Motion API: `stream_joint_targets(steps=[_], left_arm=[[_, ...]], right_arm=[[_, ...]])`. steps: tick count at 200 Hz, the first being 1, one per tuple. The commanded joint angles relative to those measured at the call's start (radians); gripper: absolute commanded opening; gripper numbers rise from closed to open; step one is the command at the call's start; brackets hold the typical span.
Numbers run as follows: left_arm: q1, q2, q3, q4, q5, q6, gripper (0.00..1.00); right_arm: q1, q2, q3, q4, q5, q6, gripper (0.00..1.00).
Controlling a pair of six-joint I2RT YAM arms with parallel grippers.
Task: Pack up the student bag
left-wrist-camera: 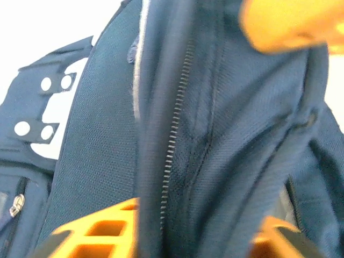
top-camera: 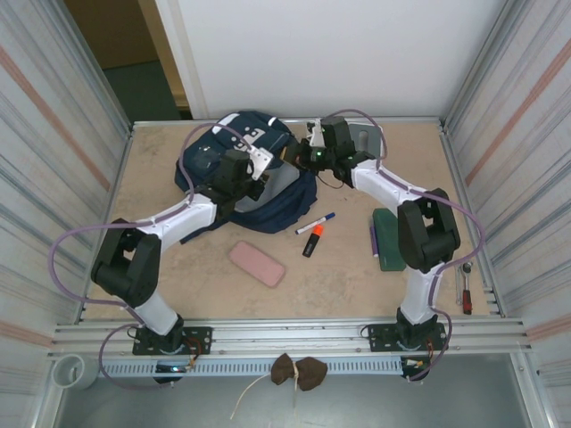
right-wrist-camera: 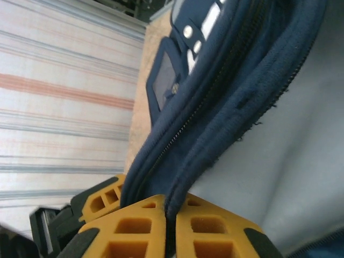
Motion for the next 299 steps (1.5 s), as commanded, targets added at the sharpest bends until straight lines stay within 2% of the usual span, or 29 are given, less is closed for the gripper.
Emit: stream_joint_targets(steps=[1,13,40,67,96,122,160,200,264,299], left_arm=[[0.071,-0.041,0.010,0.015,0.059,-0.092,0.08],[0.089,-0.057,0.005,0.014,0.111,-0.131,0.00],[0.110,-0.085,0.001,0.013,0.190,-0.193,0.00],[0.124,-0.095,0.004,-0.002,0.209,-0.237,0.00],[0.135,-0.099,0.003,-0.002,0.242,-0.261,0.00],[0.135,-0.097,0.001,0.004,0.254,-0.262,0.00],[0.137,-0.091,0.000,0.013,0.264,-0.264,0.00],[0.137,-0.085,-0.004,0.020,0.281,-0.269,0.00],[0.138,-0.090,-0.011,0.022,0.287,-0.263,0.00],[0.137,-0.086,-0.012,0.022,0.293,-0.260,0.00]], right_arm=[[-0.042,-0.140,-0.042,-0.133,0.015,-0.121,0.21],[-0.056,-0.188,-0.080,-0.216,0.074,-0.185,0.35],[-0.105,-0.335,-0.238,-0.422,0.343,-0.318,0.63],[-0.181,-0.474,-0.414,-0.578,0.633,-0.392,0.76],[-0.287,-0.540,-0.538,-0.656,0.750,-0.403,0.88],[-0.349,-0.521,-0.580,-0.659,0.703,-0.399,0.93],[-0.353,-0.414,-0.568,-0.680,0.696,-0.410,0.95],[-0.379,-0.365,-0.560,-0.667,0.679,-0.416,0.95],[-0.530,-0.361,-0.576,-0.648,0.606,-0.440,0.85],[-0.537,-0.343,-0.586,-0.639,0.567,-0.440,0.82]])
